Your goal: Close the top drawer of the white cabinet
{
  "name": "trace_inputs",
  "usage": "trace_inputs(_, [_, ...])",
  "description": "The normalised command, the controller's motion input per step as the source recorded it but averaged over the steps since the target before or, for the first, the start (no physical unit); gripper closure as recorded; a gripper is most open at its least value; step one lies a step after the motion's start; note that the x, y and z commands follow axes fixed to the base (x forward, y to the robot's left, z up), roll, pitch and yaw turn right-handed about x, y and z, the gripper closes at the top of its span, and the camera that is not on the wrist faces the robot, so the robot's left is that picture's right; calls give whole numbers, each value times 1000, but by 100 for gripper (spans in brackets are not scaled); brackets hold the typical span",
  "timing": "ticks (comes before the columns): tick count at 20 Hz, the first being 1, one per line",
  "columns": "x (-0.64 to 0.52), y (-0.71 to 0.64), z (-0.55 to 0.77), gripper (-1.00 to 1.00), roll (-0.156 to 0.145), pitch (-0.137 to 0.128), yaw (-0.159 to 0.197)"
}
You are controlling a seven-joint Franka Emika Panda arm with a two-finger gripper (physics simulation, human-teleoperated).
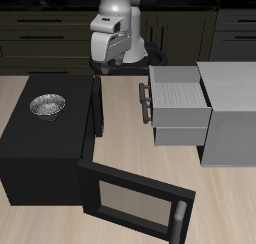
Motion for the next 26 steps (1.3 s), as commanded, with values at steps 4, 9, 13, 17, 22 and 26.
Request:
trace_inputs(4, [63, 21, -14, -100, 0, 0, 57])
trace_inputs(9, [49, 31, -11, -100, 7, -18, -3])
trace_inputs(13, [160, -48, -68, -100, -1, -45, 14])
trace_inputs(17, [139, -29, -126, -100, 1, -15, -14])
trace_inputs(22, [157, 16, -277, -100, 14, 13, -4])
trace_inputs(26, [148, 60, -297, -100, 18, 26, -4])
